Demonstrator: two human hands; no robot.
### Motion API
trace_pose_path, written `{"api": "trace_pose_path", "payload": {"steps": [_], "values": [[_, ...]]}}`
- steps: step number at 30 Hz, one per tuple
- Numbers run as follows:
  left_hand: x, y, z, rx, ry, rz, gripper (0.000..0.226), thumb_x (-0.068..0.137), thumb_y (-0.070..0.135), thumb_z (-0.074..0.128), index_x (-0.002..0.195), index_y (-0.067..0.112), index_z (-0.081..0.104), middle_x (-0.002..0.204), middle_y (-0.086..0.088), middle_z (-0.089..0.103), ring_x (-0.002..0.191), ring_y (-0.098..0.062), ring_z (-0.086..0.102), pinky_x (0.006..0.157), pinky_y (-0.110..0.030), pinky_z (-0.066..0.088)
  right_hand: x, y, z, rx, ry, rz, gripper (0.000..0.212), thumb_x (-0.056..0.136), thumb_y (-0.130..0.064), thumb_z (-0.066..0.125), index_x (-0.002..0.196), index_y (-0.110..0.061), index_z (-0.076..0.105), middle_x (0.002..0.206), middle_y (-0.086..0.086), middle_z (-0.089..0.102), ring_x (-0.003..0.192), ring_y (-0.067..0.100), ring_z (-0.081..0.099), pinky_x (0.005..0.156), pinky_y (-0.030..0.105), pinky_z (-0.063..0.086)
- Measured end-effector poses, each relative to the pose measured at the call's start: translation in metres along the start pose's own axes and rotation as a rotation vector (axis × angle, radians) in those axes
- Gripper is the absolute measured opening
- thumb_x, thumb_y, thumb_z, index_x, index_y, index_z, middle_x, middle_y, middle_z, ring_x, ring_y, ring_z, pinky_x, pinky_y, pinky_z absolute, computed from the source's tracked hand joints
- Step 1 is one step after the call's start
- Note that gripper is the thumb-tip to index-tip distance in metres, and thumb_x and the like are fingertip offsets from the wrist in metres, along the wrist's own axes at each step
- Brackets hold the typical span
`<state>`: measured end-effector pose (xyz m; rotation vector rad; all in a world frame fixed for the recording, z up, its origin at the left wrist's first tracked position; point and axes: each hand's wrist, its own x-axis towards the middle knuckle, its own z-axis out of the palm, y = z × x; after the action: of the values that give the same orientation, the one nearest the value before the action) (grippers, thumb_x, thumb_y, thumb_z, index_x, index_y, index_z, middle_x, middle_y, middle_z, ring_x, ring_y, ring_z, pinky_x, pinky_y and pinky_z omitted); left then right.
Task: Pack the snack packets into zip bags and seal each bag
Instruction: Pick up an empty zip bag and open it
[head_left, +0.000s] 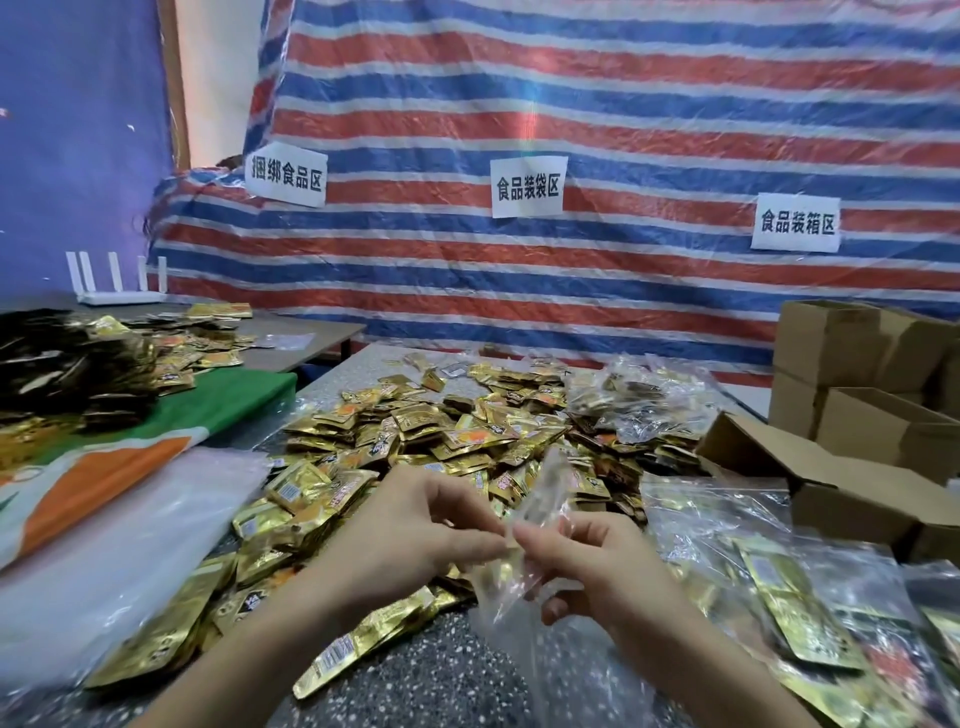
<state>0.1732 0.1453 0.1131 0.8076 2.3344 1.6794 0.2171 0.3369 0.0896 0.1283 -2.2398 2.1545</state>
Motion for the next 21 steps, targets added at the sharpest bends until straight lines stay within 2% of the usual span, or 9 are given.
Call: {"api": "trace_pose_path", "payload": {"steps": [3,6,8,10,12,15,18,19,21], "values": [[0.007,-0.009,-0.013,-0.019,0.226,-0.097,0.010,0.083,0.000,0.069,0.075,0.006,0.071,0.068,-0.004,0.069,0.056,-0.010,0.062,0.048,-0.019,0.047,0.004,0.000,-0.012,-0.138,0.155,0.047,0.029,0.085,-0.002,0.071,0.057,-0.009,0.067,0.063,0.009,0.064,0.058,0.017,0.066,0.049,0.030,0.052],[0.013,-0.014,-0.022,0.054,0.414,-0.127,0.010,0.088,0.005,0.064,0.079,0.004,0.066,0.070,-0.007,0.068,0.050,-0.010,0.062,0.047,-0.022,0.050,0.008,0.000,-0.017,-0.324,0.345,0.045,0.028,0.086,-0.006,0.063,0.059,-0.009,0.055,0.055,0.003,0.058,0.058,0.020,0.071,0.054,0.043,0.061],[0.014,-0.016,-0.018,0.134,0.456,-0.106,0.009,0.090,0.009,0.063,0.081,0.006,0.064,0.072,-0.009,0.069,0.051,-0.011,0.064,0.051,-0.031,0.056,0.011,0.001,-0.017,-0.400,0.409,0.034,0.024,0.085,-0.007,0.060,0.064,-0.011,0.048,0.059,0.003,0.060,0.059,0.021,0.072,0.053,0.048,0.062],[0.014,-0.015,-0.010,0.173,0.449,-0.088,0.006,0.090,0.012,0.062,0.085,0.009,0.060,0.075,-0.009,0.068,0.055,-0.015,0.066,0.060,-0.045,0.059,0.014,-0.002,-0.010,-0.425,0.385,0.043,0.014,0.083,0.000,0.057,0.080,-0.008,0.046,0.082,0.008,0.059,0.062,0.020,0.069,0.052,0.040,0.061],[0.015,-0.012,-0.004,0.183,0.390,-0.085,0.010,0.090,0.017,0.066,0.088,0.013,0.057,0.085,-0.009,0.067,0.069,-0.023,0.068,0.067,-0.051,0.059,0.017,-0.006,-0.001,-0.373,0.279,0.098,0.024,0.083,0.004,0.055,0.096,-0.013,0.045,0.098,0.008,0.055,0.070,0.019,0.065,0.056,0.037,0.062],[0.020,-0.008,-0.003,0.339,0.255,-0.064,0.010,0.089,0.011,0.065,0.088,0.020,0.060,0.093,0.001,0.064,0.086,-0.018,0.065,0.077,-0.042,0.060,0.018,-0.008,0.007,-0.572,0.154,0.135,0.048,0.076,-0.012,0.062,0.112,-0.032,0.038,0.112,0.000,0.055,0.092,0.016,0.063,0.071,0.042,0.061],[0.026,-0.006,-0.006,0.471,0.154,-0.017,0.024,0.087,0.000,0.063,0.085,0.022,0.070,0.089,0.005,0.068,0.081,-0.008,0.063,0.071,-0.027,0.056,0.020,-0.013,0.009,-0.837,0.231,-0.024,0.092,0.070,-0.027,0.074,0.143,-0.043,0.021,0.136,-0.014,0.032,0.121,0.009,0.043,0.100,0.036,0.045],[0.028,-0.005,-0.007,0.481,0.139,0.004,0.023,0.088,0.002,0.064,0.084,0.023,0.072,0.088,0.007,0.068,0.080,-0.006,0.063,0.068,-0.022,0.053,0.022,-0.014,0.009,-0.878,0.250,-0.115,0.094,0.070,-0.028,0.075,0.145,-0.044,0.021,0.138,-0.016,0.028,0.126,0.007,0.035,0.106,0.037,0.039],[0.031,-0.004,-0.008,0.489,0.134,0.069,0.019,0.089,0.007,0.067,0.085,0.024,0.073,0.087,0.010,0.069,0.080,-0.001,0.063,0.069,-0.017,0.050,0.026,-0.016,0.008,-0.928,0.267,-0.242,0.070,0.073,-0.025,0.076,0.129,-0.044,0.038,0.131,-0.016,0.041,0.119,0.006,0.042,0.101,0.035,0.043]]}}
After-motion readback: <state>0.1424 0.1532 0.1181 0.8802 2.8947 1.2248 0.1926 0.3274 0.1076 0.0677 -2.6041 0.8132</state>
